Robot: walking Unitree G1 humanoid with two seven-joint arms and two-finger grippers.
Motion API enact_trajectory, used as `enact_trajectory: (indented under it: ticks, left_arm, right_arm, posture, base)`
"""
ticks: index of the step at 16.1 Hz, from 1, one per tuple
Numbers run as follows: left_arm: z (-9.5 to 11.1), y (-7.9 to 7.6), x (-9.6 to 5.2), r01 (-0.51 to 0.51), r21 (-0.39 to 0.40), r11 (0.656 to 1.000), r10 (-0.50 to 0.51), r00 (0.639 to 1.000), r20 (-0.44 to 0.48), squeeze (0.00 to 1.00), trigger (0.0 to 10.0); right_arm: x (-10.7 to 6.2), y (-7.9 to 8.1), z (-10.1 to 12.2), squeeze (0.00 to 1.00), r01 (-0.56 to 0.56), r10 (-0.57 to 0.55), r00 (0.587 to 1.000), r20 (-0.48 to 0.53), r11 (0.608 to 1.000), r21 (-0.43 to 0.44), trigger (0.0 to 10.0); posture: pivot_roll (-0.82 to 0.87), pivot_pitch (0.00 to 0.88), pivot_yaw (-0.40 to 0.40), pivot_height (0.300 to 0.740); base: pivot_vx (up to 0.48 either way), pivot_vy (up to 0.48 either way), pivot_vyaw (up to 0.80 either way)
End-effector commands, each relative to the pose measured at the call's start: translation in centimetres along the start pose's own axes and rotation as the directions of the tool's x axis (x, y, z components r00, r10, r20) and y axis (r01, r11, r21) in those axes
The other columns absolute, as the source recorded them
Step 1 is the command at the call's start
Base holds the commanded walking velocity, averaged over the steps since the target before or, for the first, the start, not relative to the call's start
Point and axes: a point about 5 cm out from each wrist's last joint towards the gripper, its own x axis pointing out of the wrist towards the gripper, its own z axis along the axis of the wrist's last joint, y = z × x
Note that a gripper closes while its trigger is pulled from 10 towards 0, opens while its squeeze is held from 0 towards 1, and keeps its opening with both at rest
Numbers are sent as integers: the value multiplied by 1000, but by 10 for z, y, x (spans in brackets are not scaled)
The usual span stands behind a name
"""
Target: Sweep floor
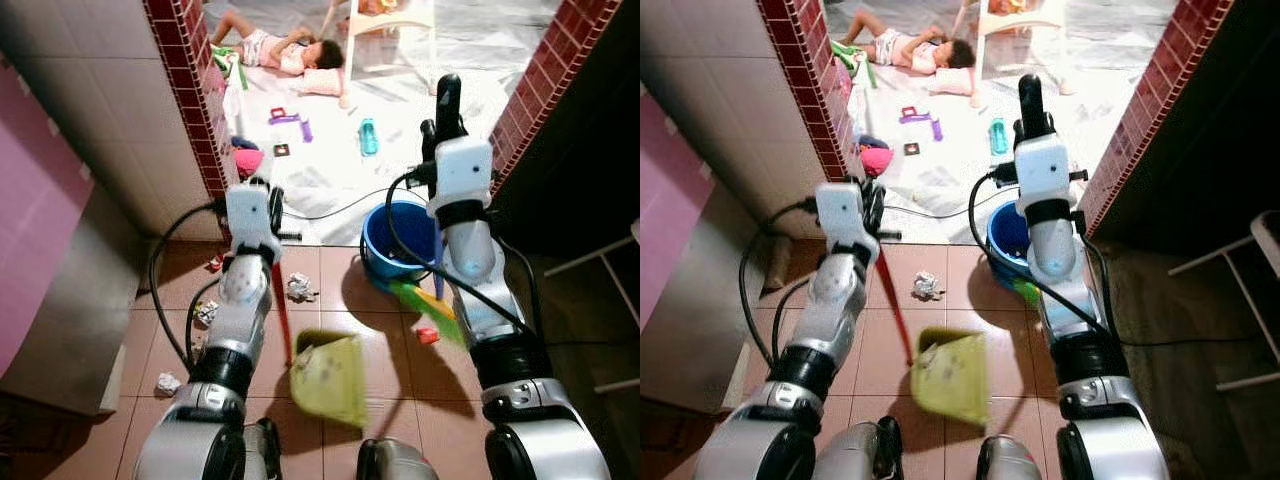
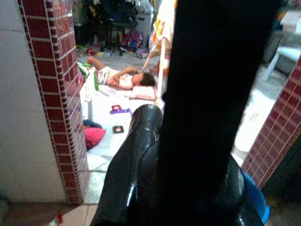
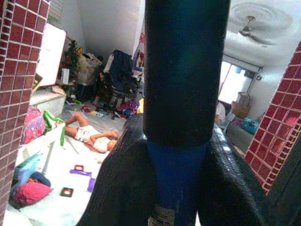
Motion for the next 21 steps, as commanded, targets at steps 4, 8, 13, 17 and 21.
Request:
enact_trajectory:
  ticks: [4,8,13,17,21]
  left_arm:
    - [2,5,-8,-7,45,999,7,1000,18,0,10000]
    - [8,18,-22,-10,96,995,7,1000,27,0,10000]
    - [23,36,-42,-14,184,983,5,999,49,0,10000]
    - [28,41,-49,-5,205,979,2,1000,15,0,10000]
    - [28,39,-48,-1,193,981,4,1000,-12,0,10000]
  right_arm:
    - [-3,9,-3,0,-70,74,996,47,994,-84,10000]
    - [-1,14,-14,0,-122,126,992,22,985,-123,10000]
    - [-4,20,-21,0,-120,127,991,31,981,-154,10000]
    - [-7,39,-25,0,-116,116,993,-8,992,-44,10000]
    - [-15,70,-23,0,-170,194,978,-72,953,250,10000]
  posture:
    - [-78,168,61,740]
    - [-24,250,95,740]
    - [57,325,138,740]
    - [81,332,149,740]
    - [62,315,147,740]
  base:
    - [0,0,0]
    - [0,0,0]
    - [0,0,0]
    - [0,0,0]
    - [0,0,0]
